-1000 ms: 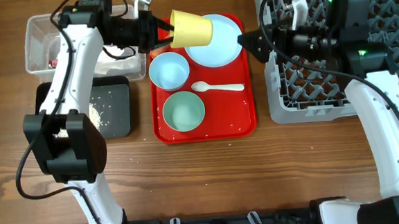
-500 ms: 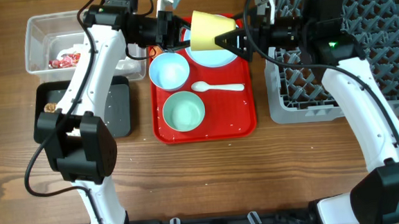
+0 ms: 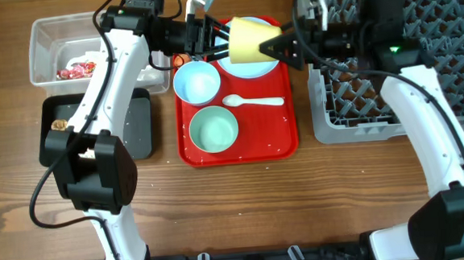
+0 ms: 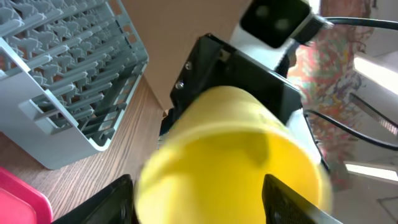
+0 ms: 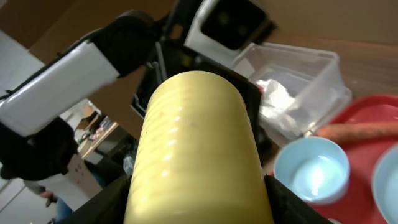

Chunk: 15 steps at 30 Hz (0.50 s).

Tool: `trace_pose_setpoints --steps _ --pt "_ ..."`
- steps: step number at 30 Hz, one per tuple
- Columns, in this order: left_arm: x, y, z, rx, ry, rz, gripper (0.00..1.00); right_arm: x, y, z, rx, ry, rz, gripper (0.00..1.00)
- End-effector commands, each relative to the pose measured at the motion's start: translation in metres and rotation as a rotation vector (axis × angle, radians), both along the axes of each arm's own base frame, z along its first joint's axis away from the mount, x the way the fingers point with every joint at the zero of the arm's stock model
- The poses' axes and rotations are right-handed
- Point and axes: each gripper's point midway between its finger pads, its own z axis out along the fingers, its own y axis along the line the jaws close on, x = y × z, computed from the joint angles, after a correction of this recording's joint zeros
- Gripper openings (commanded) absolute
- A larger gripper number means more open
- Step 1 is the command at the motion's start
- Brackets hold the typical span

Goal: Sort waste into correct bins and load items into the dishwasher rack
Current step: 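Lower the yellow cup into the grey rack and open the right gripper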

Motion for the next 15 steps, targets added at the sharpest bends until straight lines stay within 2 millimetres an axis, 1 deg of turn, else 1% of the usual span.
trace_pose_setpoints --steps 1,4,5,7,8,10,11,12,13,14,15 --pt "0.006 0.009 0.005 -0.001 -0.029 0.025 0.66 0.000 -0.017 0.003 0.027 -0.048 0.024 0.49" --pt "0.015 0.012 -0.011 0.094 -0.045 0.078 0.68 -0.003 -0.024 0.009 0.048 -0.043 0.029 0.49" --pt "0.022 0.014 -0.025 0.176 -0.053 0.114 0.70 -0.002 -0.028 0.009 0.047 -0.035 0.017 0.49" --pt "0.031 0.023 -0.055 0.351 -0.052 0.185 0.70 0.003 -0.037 0.002 0.006 0.006 -0.053 0.49" --pt "0.037 0.033 -0.075 0.480 -0.045 0.233 0.70 0.008 -0.046 -0.011 -0.065 0.056 -0.144 0.49" --pt "0.042 0.051 -0.101 0.656 -0.043 0.291 0.69 0.015 -0.067 -0.036 -0.229 0.143 -0.323 0.49" --pt "0.046 0.065 -0.115 0.766 -0.049 0.326 0.69 0.015 -0.082 -0.047 -0.319 0.194 -0.423 0.49" --pt "0.048 0.075 -0.123 0.840 -0.054 0.349 0.69 0.013 -0.092 -0.051 -0.371 0.221 -0.483 0.48" --pt "0.050 0.084 -0.130 0.905 -0.059 0.369 0.69 0.009 -0.106 -0.053 -0.442 0.255 -0.561 0.48" --pt "0.051 0.090 -0.134 0.945 -0.063 0.381 0.69 0.002 -0.122 -0.051 -0.530 0.283 -0.637 0.48" --pt "0.051 0.091 -0.135 0.952 -0.064 0.383 0.69 -0.006 -0.139 -0.049 -0.613 0.317 -0.706 0.49"
